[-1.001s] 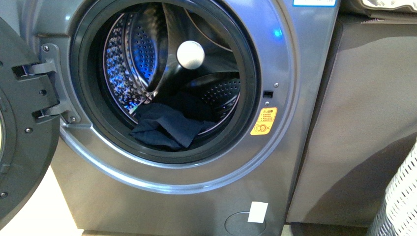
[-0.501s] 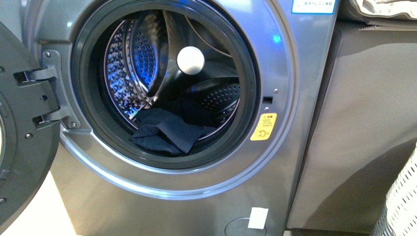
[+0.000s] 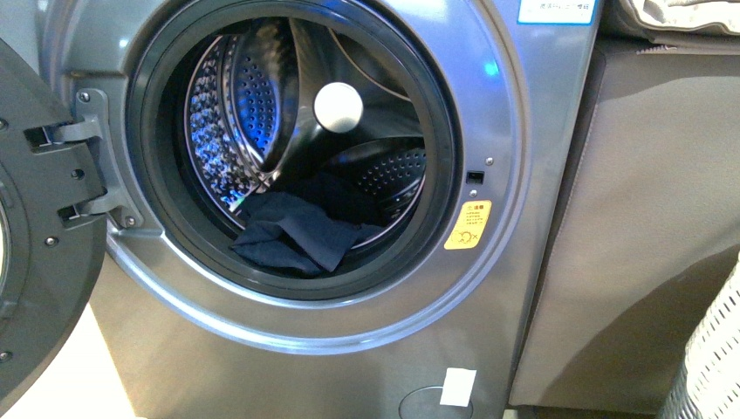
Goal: Put clothes into washing machine
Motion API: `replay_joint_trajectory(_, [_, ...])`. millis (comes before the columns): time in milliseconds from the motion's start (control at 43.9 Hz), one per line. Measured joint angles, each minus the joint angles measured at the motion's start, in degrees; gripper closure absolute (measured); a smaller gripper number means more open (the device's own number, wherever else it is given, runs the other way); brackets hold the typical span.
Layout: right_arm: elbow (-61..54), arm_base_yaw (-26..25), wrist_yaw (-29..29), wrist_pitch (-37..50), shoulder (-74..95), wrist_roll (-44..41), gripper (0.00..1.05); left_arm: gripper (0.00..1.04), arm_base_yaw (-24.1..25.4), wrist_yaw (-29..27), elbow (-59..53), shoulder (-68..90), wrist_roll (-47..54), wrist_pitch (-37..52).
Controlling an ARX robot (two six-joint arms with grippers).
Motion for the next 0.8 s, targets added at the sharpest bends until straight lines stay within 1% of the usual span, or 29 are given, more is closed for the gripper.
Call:
replay_joint_trajectory(23, [0.0, 0.0, 0.0, 0.0, 0.0, 0.0, 0.08, 0.89, -0.02, 0.0, 0.0, -1.57, 0.0, -2.25])
replay_joint_trajectory(68, [0.0, 0.0, 0.02, 0.0, 0.0, 0.0, 0.07, 0.83, 0.0, 0.04, 0.0, -3.21, 0.02, -3.76])
replay_joint_trajectory(114, [0.0, 0.0, 0.0, 0.0, 0.0, 0.0, 0.07, 0.76, -0.02, -0.02, 0.0, -4.7, 0.0, -3.89])
replay_joint_trajectory(137, [0.0, 0.0, 0.0, 0.0, 0.0, 0.0, 0.07, 0.69, 0.0, 0.0, 0.0, -5.03, 0.02, -3.91])
replay_joint_trajectory(250, [0.0, 0.0, 0.02, 0.0, 0.0, 0.0, 0.07, 0.52, 0.0, 0.0, 0.0, -5.01, 0.02, -4.13])
replay_joint_trajectory(319, [0.0, 0.0, 0.0, 0.0, 0.0, 0.0, 0.07, 0.35, 0.0, 0.0, 0.0, -5.01, 0.02, -4.15])
replay_joint_trajectory(455, [0.0, 0.0, 0.0, 0.0, 0.0, 0.0, 0.07, 0.14, 0.0, 0.0, 0.0, -5.01, 0.02, -4.15])
replay_joint_trajectory(501, [0.0, 0.0, 0.0, 0.0, 0.0, 0.0, 0.07, 0.05, -0.02, 0.0, 0.0, -5.01, 0.09, -4.15])
replay_joint_trajectory(546, [0.0, 0.0, 0.0, 0.0, 0.0, 0.0, 0.07, 0.07, 0.0, 0.0, 0.0, -5.01, 0.15, -4.15])
replay_joint_trajectory(797, [0.0, 0.0, 0.0, 0.0, 0.0, 0.0, 0.07, 0.06, 0.0, 0.0, 0.0, -5.01, 0.15, -4.15])
